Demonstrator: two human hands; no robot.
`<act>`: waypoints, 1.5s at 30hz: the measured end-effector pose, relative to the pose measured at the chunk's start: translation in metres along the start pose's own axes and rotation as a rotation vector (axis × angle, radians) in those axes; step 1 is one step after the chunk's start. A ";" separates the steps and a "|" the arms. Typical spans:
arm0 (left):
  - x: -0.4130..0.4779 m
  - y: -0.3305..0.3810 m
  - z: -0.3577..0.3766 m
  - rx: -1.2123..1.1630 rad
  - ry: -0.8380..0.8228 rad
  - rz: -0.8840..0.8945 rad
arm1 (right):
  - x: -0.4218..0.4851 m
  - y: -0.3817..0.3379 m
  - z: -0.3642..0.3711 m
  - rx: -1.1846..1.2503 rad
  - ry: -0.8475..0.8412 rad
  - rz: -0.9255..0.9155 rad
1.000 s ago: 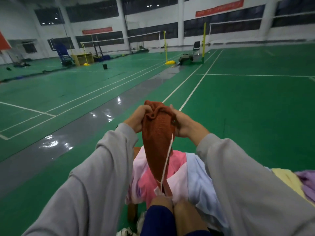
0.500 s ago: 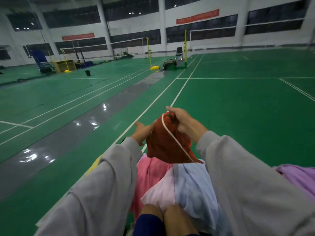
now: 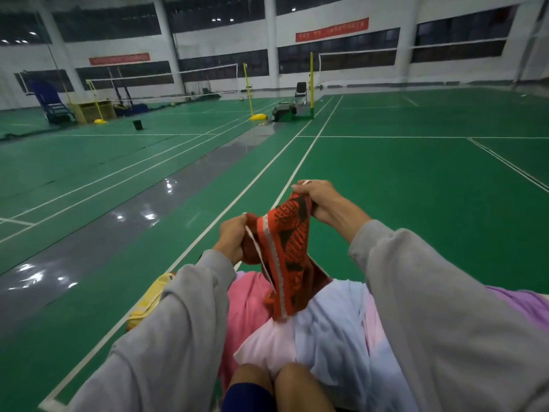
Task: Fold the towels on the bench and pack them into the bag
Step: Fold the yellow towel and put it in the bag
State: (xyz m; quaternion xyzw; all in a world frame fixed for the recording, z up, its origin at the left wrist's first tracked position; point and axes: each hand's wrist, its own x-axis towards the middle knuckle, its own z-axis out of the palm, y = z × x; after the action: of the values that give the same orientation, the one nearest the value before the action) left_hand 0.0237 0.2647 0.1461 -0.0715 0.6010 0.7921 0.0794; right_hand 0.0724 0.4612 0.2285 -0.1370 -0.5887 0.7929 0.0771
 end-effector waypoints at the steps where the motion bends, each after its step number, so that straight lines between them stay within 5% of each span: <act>1: 0.004 0.003 -0.006 -0.021 0.143 0.007 | 0.003 0.001 -0.005 0.046 0.061 0.003; 4: 0.019 0.011 -0.025 -0.176 0.326 0.043 | 0.011 0.018 -0.029 0.089 0.206 0.135; 9: 0.023 0.027 -0.020 -0.256 0.193 0.176 | -0.013 0.087 -0.073 -0.023 0.196 0.548; 17: -0.006 0.051 0.024 -0.234 -0.248 0.092 | -0.036 0.140 -0.037 0.335 -0.316 0.758; 21: -0.018 0.059 0.025 -0.143 -0.390 0.116 | -0.032 0.121 -0.026 0.273 -0.395 0.657; 26: 0.000 0.054 0.000 0.192 -0.107 0.325 | -0.021 0.072 -0.017 0.050 -0.265 0.344; 29: 0.010 0.052 -0.015 0.421 0.017 0.486 | -0.017 0.035 -0.024 0.141 -0.218 0.215; 32: 0.024 0.057 -0.031 0.265 0.128 0.339 | -0.012 0.019 -0.037 0.310 -0.138 0.154; 34: 0.032 0.057 -0.041 0.127 0.165 0.203 | -0.009 0.027 -0.047 0.145 -0.123 0.197; 36: 0.031 0.056 -0.044 -0.023 0.099 0.120 | -0.007 0.029 -0.053 0.064 -0.112 0.180; 39: 0.022 0.065 -0.039 -0.238 -0.037 0.167 | 0.002 0.011 -0.057 0.316 -0.017 0.059; 45: 0.033 0.072 -0.029 0.060 0.118 0.119 | 0.014 -0.001 -0.064 0.014 0.113 0.029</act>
State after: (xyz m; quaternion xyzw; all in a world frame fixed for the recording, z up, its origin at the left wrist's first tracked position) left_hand -0.0231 0.2188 0.1989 -0.0797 0.6315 0.7713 -0.0011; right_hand 0.0786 0.5236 0.2101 -0.1895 -0.5757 0.7892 0.0995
